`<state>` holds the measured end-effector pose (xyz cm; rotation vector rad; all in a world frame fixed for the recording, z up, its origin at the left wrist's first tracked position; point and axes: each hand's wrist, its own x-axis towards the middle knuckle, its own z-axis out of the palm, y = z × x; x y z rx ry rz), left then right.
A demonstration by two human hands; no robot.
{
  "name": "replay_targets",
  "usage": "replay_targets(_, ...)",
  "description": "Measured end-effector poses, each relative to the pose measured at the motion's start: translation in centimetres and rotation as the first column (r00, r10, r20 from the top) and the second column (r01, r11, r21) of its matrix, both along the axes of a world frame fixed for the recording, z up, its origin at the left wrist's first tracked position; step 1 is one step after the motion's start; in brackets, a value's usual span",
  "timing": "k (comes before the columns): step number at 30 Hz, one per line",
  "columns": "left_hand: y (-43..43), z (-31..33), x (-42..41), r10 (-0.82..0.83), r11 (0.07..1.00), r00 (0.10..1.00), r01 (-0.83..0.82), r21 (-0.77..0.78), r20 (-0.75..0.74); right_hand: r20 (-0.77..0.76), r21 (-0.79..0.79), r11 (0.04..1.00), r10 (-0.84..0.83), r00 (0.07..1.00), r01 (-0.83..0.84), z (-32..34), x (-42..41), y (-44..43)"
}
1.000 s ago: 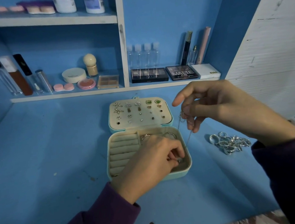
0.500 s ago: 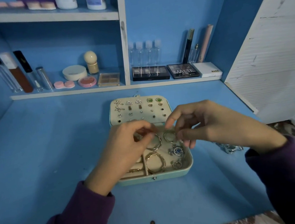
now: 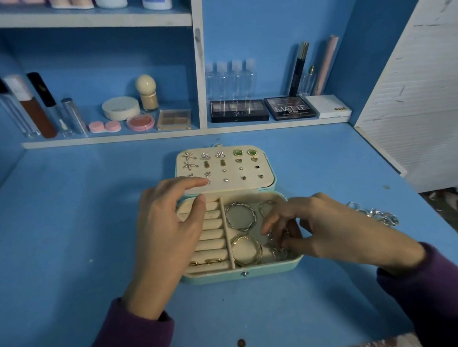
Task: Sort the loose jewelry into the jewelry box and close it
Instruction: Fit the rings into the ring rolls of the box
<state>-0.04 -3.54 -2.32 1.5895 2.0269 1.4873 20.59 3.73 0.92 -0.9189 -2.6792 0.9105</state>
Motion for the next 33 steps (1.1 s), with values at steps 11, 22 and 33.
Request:
replay_targets(11,-1.8,-0.6,1.7,0.001,0.996,0.773,0.059,-0.073,0.634,-0.441,-0.183,0.918,-0.397,0.805,0.353,-3.9,0.1,-0.7)
replay_targets(22,-1.0,-0.2,2.6,-0.049,0.997,0.703,0.079,-0.009,0.710,-0.427,-0.020,0.908,-0.386,0.818,0.418,-3.8,1.3,0.4)
replay_targets(33,-1.0,0.0,2.7,-0.040,0.998,0.687,0.062,-0.004,0.726,0.419,0.336,0.935,-0.254,0.872,0.111,1.1,9.6,3.0)
